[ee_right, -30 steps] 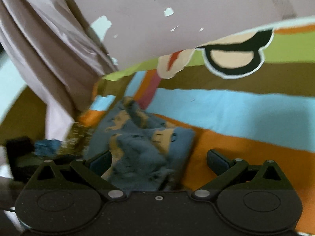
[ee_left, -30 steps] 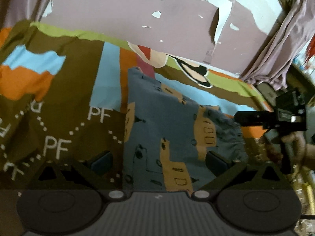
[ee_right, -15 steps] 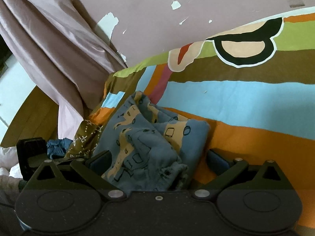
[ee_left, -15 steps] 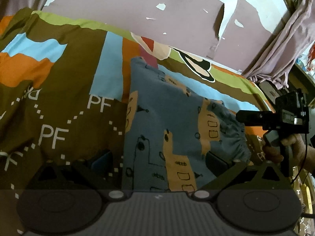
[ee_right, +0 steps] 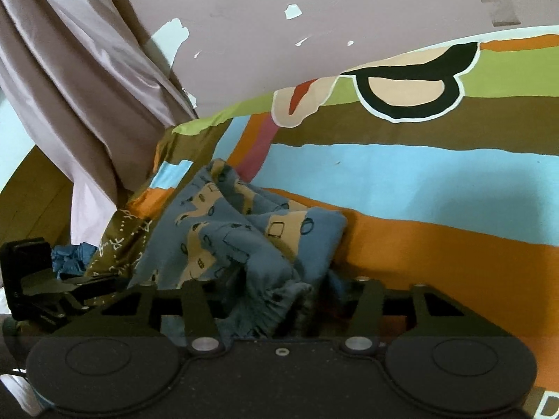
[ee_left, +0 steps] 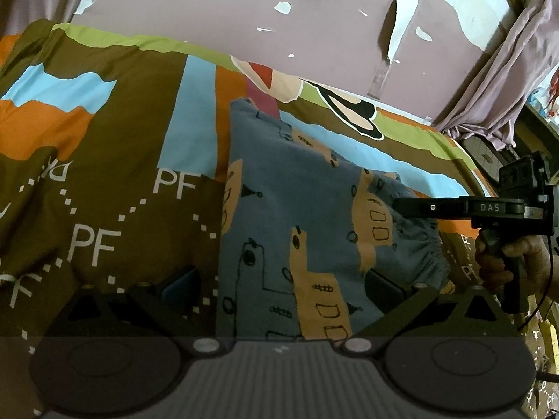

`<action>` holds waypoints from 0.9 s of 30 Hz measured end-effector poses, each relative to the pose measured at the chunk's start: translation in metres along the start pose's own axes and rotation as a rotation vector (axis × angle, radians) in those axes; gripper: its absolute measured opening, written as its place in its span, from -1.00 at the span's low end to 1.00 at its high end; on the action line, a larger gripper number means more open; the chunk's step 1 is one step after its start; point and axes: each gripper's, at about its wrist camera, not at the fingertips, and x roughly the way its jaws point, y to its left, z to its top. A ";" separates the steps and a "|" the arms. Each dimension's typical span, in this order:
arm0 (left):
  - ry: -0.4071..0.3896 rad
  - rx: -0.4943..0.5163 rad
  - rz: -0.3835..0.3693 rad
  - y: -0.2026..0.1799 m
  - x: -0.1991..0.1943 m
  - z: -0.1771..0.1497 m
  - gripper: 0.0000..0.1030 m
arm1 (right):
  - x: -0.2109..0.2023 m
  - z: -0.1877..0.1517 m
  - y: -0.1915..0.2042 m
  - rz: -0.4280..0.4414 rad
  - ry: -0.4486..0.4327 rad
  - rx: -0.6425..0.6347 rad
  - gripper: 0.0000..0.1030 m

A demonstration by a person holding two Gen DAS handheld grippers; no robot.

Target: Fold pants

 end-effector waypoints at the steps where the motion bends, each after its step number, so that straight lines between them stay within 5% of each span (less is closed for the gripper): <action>1: 0.002 0.002 0.000 0.000 0.000 0.000 0.99 | 0.000 -0.001 0.000 -0.002 0.001 -0.001 -0.19; 5: 0.000 -0.011 -0.002 0.002 -0.002 0.000 0.90 | 0.001 -0.002 0.005 -0.017 -0.002 -0.015 -0.29; 11: -0.009 -0.030 0.036 0.002 -0.006 -0.002 0.42 | -0.001 -0.005 0.008 -0.030 -0.022 0.019 -0.33; 13: 0.001 -0.057 0.020 0.003 -0.006 -0.002 0.12 | -0.002 -0.005 0.008 -0.031 -0.025 0.024 -0.33; 22: 0.023 -0.100 0.032 0.006 -0.005 -0.001 -0.24 | 0.002 -0.002 0.007 0.000 -0.016 0.075 0.03; 23: 0.023 -0.102 0.033 0.006 -0.005 -0.001 -0.28 | 0.002 -0.002 0.008 -0.006 -0.018 0.078 0.01; 25: 0.020 -0.100 0.041 0.004 -0.006 -0.002 -0.48 | 0.002 -0.003 0.012 -0.055 -0.027 0.073 -0.36; 27: 0.017 -0.093 0.049 0.000 -0.007 -0.001 -0.58 | 0.000 -0.006 0.019 -0.087 -0.046 0.047 -0.46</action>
